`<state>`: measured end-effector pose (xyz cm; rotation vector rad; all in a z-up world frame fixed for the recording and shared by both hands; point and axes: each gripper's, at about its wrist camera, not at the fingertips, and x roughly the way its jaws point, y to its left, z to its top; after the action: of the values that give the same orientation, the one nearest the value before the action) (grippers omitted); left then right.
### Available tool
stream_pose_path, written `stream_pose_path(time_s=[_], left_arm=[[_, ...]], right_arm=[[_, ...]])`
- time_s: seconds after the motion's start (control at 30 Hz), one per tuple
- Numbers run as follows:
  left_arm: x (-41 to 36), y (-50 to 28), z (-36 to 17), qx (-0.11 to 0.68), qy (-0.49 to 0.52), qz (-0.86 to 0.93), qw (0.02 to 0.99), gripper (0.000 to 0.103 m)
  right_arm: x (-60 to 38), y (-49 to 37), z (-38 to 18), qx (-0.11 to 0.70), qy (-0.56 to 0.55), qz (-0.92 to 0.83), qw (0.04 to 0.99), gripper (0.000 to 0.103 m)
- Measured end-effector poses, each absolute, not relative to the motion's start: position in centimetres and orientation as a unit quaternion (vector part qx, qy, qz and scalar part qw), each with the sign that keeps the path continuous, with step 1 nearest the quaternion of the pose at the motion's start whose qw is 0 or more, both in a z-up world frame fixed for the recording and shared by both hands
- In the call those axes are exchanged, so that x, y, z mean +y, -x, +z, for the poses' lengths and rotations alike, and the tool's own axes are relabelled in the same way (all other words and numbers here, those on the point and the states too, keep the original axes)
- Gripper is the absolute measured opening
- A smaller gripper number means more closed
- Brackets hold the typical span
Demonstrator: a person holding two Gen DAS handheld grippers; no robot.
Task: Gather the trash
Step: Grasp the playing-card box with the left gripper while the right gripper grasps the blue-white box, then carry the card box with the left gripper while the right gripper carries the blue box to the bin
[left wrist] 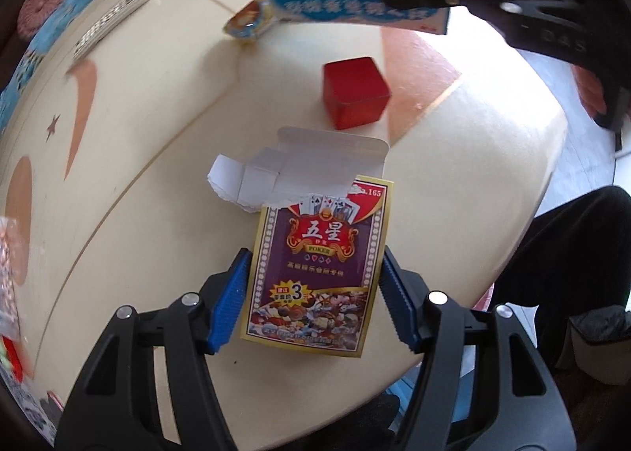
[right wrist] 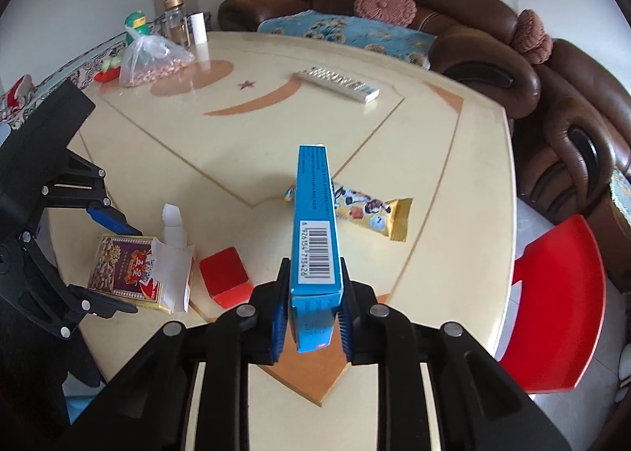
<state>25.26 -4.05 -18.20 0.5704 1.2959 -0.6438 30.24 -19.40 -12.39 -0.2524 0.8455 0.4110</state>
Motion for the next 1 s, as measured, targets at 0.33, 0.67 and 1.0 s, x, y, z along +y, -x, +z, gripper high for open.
stream_pose_path(time_s=[0.33, 0.67, 1.0], left_arm=[[-1.9, -25.3, -16.0, 0.572, -0.227, -0.272, 0.74, 0.063], [-1.0, -23.0, -12.6, 0.552, -0.223, -0.268, 0.757, 0.063], [-0.2, -18.2, -8.9, 0.514, -0.234, -0.273, 0.779, 0.063]], right_arm=[[-20.1, -27.3, -8.6, 0.359, 0.092, 0.149, 0.917, 0.021], [-19.2, -22.5, -5.7, 0.342, 0.076, 0.132, 0.927, 0.021], [-18.1, -15.6, -2.7, 0.326, 0.064, 0.134, 0.934, 0.021]])
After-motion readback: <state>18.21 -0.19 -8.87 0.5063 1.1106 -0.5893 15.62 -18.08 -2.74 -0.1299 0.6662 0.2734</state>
